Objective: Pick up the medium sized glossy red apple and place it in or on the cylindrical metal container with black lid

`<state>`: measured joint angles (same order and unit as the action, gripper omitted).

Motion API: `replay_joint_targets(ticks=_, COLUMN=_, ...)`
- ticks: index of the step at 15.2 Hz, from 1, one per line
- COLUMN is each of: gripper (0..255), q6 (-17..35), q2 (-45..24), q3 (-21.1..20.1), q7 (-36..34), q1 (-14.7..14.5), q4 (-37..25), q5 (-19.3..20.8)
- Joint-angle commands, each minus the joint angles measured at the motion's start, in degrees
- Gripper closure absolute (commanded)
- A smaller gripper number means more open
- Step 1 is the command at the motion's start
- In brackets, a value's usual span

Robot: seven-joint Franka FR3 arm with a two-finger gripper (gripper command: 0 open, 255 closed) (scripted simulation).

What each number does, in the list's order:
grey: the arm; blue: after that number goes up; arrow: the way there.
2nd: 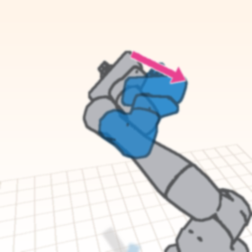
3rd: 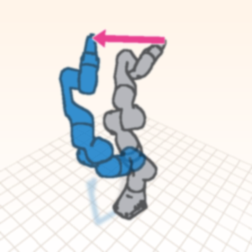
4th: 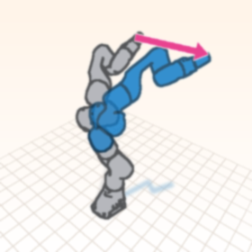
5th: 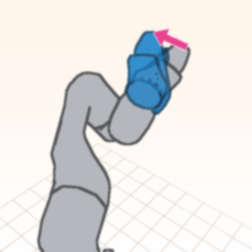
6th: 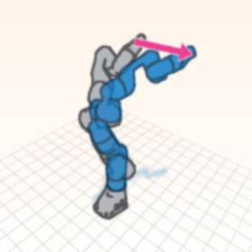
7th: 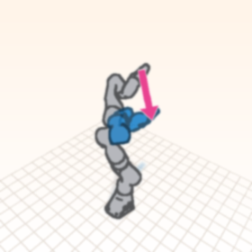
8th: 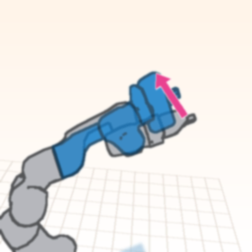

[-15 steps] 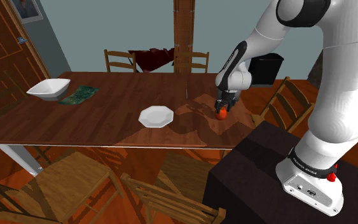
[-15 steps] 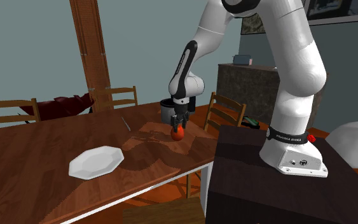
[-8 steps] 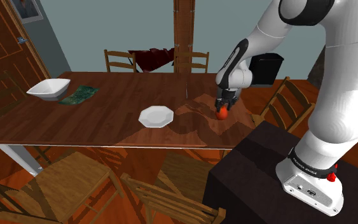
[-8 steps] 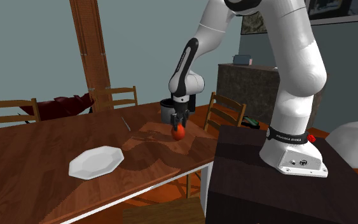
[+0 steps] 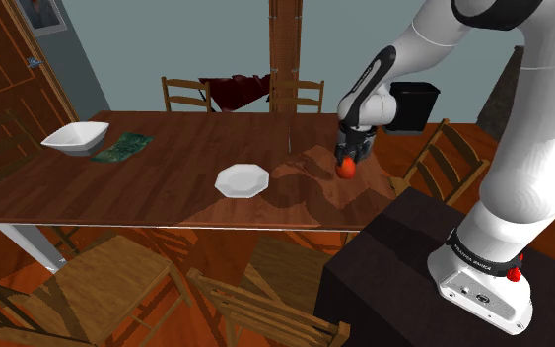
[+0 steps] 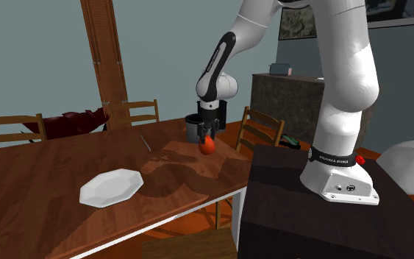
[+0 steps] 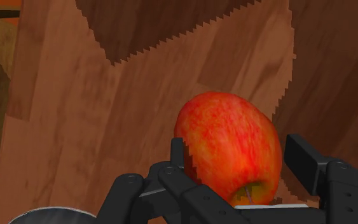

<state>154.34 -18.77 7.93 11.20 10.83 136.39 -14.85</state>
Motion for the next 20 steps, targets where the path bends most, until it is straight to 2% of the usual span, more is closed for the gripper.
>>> replay_joint_targets(ticks=1, gripper=255, q6=-1.3, q2=1.6, q3=0.5, q7=-0.6, q1=-0.3, q4=0.3, q5=0.8)
replay_joint_targets(ticks=20, gripper=255, q6=-14.8, q2=15.0, q3=3.1, q7=-6.3, q1=-1.8, q4=-0.3, q5=7.8)
